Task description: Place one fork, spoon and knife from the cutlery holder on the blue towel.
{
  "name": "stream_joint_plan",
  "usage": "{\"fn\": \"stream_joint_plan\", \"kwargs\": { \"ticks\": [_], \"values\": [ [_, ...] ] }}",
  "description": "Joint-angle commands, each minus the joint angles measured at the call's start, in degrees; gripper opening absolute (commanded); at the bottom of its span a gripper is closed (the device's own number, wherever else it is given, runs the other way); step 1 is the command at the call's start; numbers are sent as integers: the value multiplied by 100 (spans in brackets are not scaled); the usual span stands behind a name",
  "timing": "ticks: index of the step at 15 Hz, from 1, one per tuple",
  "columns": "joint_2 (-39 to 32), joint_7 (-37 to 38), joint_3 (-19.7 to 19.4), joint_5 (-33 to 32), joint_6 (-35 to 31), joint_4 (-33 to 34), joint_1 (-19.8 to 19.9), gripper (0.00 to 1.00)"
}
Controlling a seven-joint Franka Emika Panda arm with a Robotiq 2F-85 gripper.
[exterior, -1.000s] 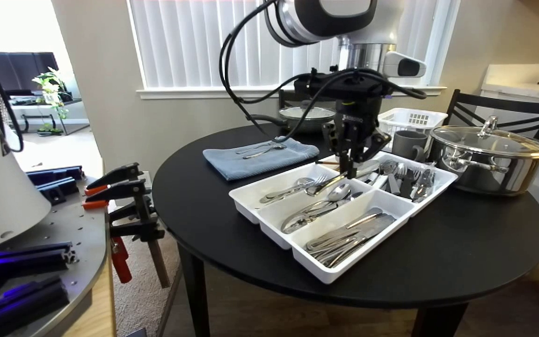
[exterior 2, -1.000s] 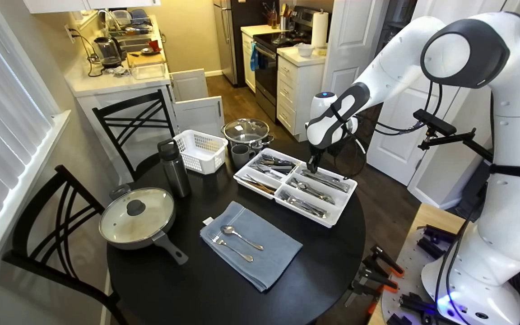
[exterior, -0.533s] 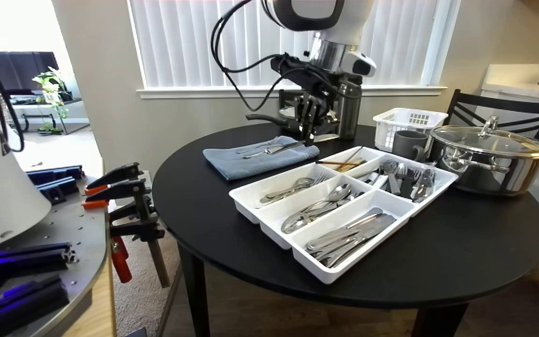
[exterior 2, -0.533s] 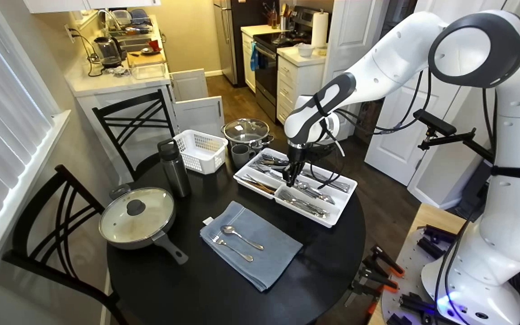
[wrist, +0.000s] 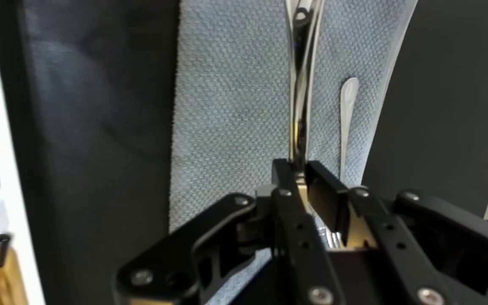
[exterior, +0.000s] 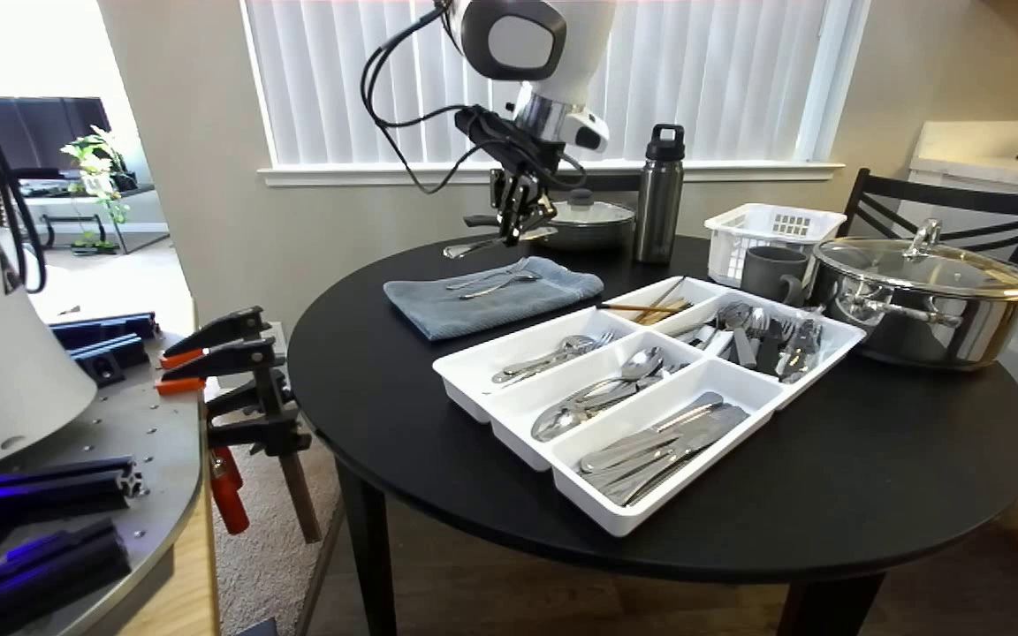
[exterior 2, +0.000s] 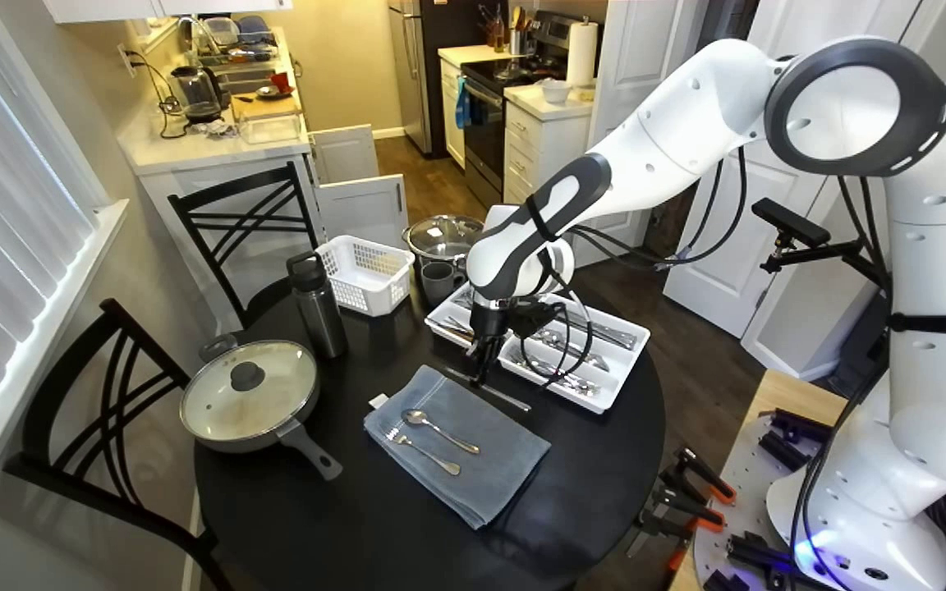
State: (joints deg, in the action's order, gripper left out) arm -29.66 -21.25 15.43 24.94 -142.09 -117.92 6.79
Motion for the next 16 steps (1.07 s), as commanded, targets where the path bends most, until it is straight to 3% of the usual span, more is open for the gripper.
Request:
{"fn": "stream_joint_plan", "kwargs": {
  "ticks": [1,8,15,16],
  "values": [
    [-429,56,83,203,-158,272,-174,4],
    [-1137,400,12,-31,-804,684,-331,4],
    [-1376,732,-113,-346,-1174,733,-403,4],
    [-1359,837,-170,-418,-1208,702,-434,40]
  ]
}}
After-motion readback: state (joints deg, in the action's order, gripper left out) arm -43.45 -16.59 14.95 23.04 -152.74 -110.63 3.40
